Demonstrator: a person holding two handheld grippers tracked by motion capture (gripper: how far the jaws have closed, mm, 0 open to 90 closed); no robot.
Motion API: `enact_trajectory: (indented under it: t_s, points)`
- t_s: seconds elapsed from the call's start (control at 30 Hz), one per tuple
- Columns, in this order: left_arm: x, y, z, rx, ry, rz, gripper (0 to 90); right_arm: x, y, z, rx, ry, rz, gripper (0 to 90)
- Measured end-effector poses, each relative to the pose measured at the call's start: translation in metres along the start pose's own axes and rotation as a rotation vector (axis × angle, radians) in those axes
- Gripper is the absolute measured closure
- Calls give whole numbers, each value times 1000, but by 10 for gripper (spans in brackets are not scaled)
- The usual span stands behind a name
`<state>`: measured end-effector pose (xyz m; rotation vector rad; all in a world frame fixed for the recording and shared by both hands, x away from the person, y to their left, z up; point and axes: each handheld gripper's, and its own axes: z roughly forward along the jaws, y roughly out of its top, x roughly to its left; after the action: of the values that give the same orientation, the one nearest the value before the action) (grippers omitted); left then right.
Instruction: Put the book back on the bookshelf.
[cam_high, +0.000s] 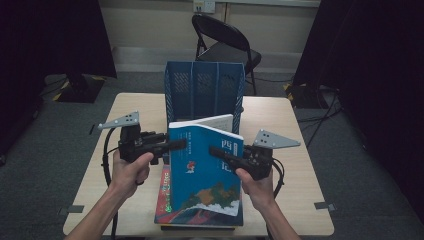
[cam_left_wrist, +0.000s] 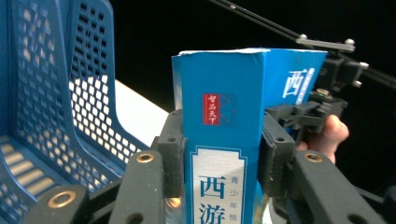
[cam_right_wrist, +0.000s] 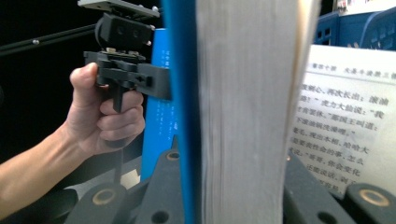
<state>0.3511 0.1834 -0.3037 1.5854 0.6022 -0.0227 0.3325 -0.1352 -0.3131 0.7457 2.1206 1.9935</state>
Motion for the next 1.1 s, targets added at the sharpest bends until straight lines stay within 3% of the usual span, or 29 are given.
enact_trajectory:
  t_s: [0.07, 0.13, 0.17, 0.27, 0.4, 0.43, 0.47, 0.5, 0.63, 0.73, 0.93, 1.0, 1.1]
  points:
    - [-3, -6, -2, -10, -2, 5, 595, 1, -2, 0, 6, 2, -13, 781]
    - [-14, -17, -6, -35, 11, 59, 581, 3, -11, 2, 34, 13, -42, 775]
    - [-16, -19, -8, -39, -5, 61, 581, 4, -13, 0, 17, 36, -50, 775]
    - [-22, -16, -6, -7, -2, 96, 577, 11, -11, -2, 39, 61, -75, 776]
    - [-24, -19, -1, -9, -41, 110, 564, 17, -14, -7, 44, 89, -84, 764]
    - [-27, -19, -2, 3, -28, 139, 572, 17, -14, -8, 42, 90, -78, 755]
    - [-27, -19, -2, 3, -28, 139, 579, 17, -14, -8, 42, 90, -78, 755]
    - [-29, -19, -3, 11, -20, 161, 579, 18, -15, -9, 45, 84, -79, 737]
    - [-30, -22, -8, 2, -7, 154, 589, 16, -15, -15, 94, 26, -75, 582]
    - [-32, -23, -9, 6, -7, 167, 590, 12, -17, -25, 88, -8, -59, 545]
    - [-43, -28, -15, 16, 7, 206, 590, 7, -24, -42, 101, -108, -73, 568]
    - [-48, -29, -15, 24, 16, 218, 590, 3, -28, -44, 96, -86, -72, 564]
    - [-48, -29, -15, 23, 21, 215, 590, 3, -28, -41, 97, -93, -85, 556]
